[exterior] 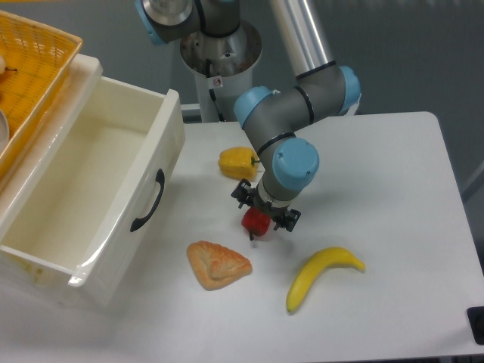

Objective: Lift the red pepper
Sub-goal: 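Close the gripper around the red bell pepper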

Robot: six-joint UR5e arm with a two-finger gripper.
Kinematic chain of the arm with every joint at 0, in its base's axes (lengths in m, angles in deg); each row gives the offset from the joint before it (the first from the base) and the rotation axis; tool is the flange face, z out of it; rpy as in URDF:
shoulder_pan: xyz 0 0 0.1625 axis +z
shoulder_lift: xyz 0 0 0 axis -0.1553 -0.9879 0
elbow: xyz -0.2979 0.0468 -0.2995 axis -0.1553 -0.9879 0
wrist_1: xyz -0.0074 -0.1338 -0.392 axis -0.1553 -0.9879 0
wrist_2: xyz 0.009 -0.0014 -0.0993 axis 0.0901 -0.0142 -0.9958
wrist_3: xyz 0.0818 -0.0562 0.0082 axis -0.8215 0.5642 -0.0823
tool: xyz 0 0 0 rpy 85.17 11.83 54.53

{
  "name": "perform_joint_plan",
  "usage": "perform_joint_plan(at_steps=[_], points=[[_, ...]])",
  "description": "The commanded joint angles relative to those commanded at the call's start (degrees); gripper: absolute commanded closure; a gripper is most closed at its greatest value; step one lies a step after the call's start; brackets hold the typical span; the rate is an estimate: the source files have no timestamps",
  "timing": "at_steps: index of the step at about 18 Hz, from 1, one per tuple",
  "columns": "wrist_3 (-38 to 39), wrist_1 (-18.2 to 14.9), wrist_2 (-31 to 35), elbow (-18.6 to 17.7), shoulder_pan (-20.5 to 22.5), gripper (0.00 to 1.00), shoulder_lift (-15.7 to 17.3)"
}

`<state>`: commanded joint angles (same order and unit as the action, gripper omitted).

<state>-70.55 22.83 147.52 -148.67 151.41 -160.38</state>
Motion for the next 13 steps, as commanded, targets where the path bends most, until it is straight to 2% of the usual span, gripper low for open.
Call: perform_joint_plan(at_steps=[2,4,10,13], points=[[-0.1,0.0,0.2,0.0,-0.1,0.01,-0.2],[-0.1,-0.1,0.2,0.0,-0.1,0.07,-0.2],[-0.5,-0.4,0.6,0.7,-0.1,0.49,0.0],[-0.7,-0.9,1.6,2.2,0.1,0.62,0.6]])
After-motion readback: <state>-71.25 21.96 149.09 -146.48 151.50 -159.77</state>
